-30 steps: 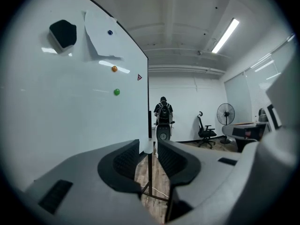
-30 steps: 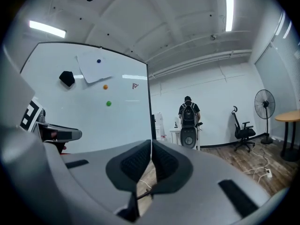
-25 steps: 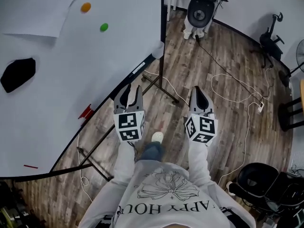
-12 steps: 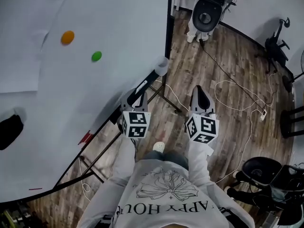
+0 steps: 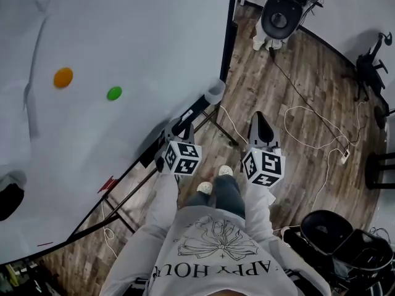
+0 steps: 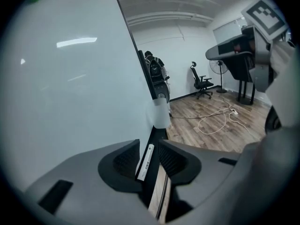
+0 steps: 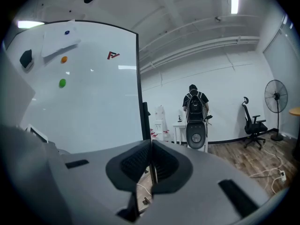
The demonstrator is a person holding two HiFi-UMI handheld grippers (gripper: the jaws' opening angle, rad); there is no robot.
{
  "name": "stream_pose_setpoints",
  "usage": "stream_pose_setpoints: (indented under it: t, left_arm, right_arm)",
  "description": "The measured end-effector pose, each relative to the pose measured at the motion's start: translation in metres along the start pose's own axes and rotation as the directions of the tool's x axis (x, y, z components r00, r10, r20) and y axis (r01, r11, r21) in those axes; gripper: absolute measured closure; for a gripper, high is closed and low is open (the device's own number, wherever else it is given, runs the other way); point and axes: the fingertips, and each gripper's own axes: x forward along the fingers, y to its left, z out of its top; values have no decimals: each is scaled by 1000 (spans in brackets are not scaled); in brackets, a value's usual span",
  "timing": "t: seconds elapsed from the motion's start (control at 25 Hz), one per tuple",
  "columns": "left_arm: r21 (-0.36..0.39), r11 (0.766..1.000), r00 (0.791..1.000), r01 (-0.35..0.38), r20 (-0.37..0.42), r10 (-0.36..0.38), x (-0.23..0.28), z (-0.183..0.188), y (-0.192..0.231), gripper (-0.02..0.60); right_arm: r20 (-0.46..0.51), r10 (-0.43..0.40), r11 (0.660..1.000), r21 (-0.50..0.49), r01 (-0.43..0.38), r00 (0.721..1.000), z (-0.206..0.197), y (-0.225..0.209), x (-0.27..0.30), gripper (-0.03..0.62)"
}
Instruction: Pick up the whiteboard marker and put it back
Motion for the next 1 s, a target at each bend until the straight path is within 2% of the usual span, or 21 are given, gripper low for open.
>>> stream_pose_setpoints:
  t: [0.16, 0.32, 0.44, 0.64, 0.8, 1.0]
  left_arm:
    - [38, 999, 997, -23, -70, 25, 24, -2, -2, 471]
    - [83, 996, 985, -28, -165, 42, 46, -9, -5, 445]
    - [132, 991, 969, -22, -239, 54, 60, -17, -7, 443]
    - [217, 975, 931, -48, -344, 122, 75, -32, -1, 443]
    - [220, 975, 909, -23, -401, 112, 91, -45, 3, 443]
    - [219, 976, 897, -16, -428, 111, 96, -46, 2, 448]
  right_arm:
    - [-20, 29, 1000, -1, -29, 999, -1, -13, 25, 587]
    - [-38, 65, 998, -10, -66, 997, -2, -24, 47, 586]
    - [-53, 89, 996, -14, -90, 995, -5, -31, 60, 586]
    - [-78, 115, 993, -3, -116, 990, -13, -41, 82, 586]
    - [-102, 133, 991, 4, -133, 986, -23, -41, 103, 586]
    - [-113, 147, 989, 10, -147, 983, -28, -42, 112, 586]
